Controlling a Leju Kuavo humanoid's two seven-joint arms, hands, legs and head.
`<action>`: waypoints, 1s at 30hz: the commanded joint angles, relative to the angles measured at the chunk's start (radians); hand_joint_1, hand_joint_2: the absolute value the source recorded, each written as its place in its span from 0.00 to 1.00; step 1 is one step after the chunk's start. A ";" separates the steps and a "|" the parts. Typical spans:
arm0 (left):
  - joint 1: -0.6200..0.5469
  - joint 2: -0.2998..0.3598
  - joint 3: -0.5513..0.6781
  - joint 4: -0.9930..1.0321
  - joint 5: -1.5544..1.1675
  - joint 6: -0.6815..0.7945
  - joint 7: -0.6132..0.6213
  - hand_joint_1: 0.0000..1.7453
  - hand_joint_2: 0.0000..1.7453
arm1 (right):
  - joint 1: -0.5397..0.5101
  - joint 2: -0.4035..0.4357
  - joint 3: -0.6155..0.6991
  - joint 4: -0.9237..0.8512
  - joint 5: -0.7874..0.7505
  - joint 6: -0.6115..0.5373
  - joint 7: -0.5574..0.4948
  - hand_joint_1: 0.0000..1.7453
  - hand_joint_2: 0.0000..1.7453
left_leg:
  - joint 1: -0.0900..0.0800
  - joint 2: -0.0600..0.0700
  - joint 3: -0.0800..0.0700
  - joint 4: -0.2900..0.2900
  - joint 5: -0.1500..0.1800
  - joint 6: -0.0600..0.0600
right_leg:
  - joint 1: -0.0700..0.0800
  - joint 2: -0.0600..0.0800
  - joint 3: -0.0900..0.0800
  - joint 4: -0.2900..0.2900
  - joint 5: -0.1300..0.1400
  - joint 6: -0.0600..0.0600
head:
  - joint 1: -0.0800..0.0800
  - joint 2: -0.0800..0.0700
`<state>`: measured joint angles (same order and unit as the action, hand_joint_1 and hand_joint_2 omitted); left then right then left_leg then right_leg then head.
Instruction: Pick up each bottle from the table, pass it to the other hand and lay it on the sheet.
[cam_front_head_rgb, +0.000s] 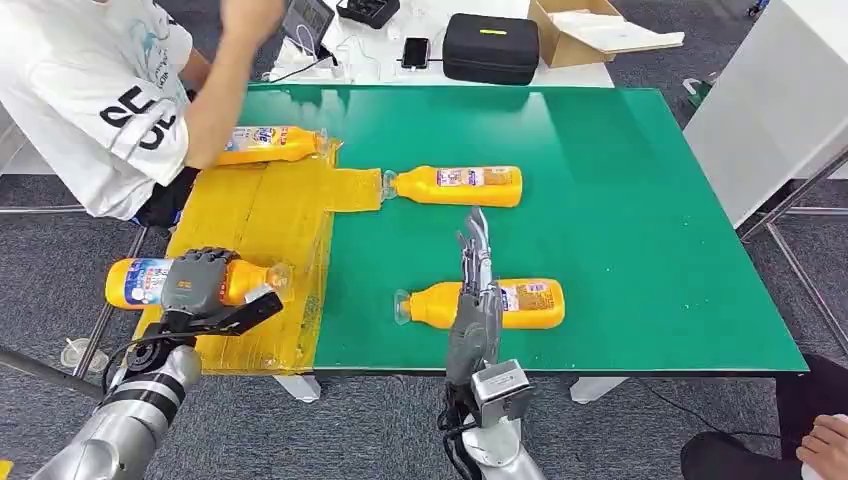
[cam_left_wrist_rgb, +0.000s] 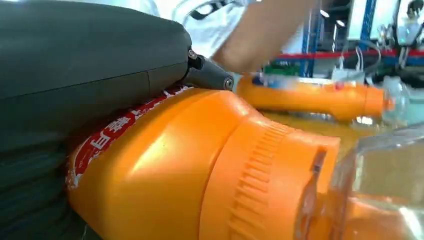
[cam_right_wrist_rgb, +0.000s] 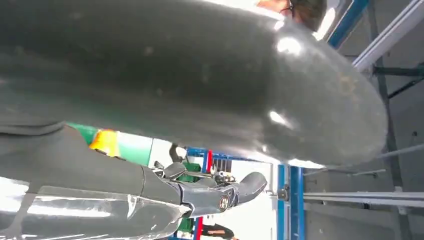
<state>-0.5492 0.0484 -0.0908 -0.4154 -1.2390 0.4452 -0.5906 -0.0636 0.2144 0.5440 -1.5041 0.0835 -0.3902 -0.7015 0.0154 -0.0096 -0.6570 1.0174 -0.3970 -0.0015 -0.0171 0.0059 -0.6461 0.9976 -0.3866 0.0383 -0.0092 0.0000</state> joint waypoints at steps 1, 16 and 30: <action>-0.001 -0.025 -0.086 0.039 0.001 -0.071 -0.033 1.00 1.00 | -0.028 0.003 -0.044 0.130 0.004 0.032 0.003 0.00 0.00 | 0.000 0.000 0.003 -0.001 -0.001 0.001 | 0.000 -0.001 0.004 -0.001 -0.001 -0.001 | 0.000 0.000; -0.009 -0.060 -0.126 0.035 0.066 -0.296 -0.045 0.00 0.00 | -0.033 0.030 -0.075 0.205 0.022 0.071 0.003 0.00 0.00 | 0.000 -0.001 0.007 -0.001 -0.001 0.001 | 0.001 -0.001 0.009 -0.002 -0.001 -0.001 | 0.000 0.000; -0.014 -0.061 -0.124 0.030 0.097 -0.340 -0.035 0.00 0.00 | -0.033 0.037 -0.087 0.214 0.023 0.072 0.003 0.00 0.00 | 0.000 -0.001 0.007 -0.001 -0.001 0.001 | 0.001 0.000 0.008 -0.001 -0.001 -0.001 | 0.000 0.000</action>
<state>-0.5542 -0.0050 -0.1865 -0.4189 -1.1715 0.1637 -0.6367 -0.0649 0.2525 0.4887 -1.3603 0.1087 -0.3212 -0.7012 0.0153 -0.0122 -0.6540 1.0174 -0.3967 -0.0014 -0.0172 0.0053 -0.6421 0.9976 -0.3865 0.0383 -0.0095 0.0000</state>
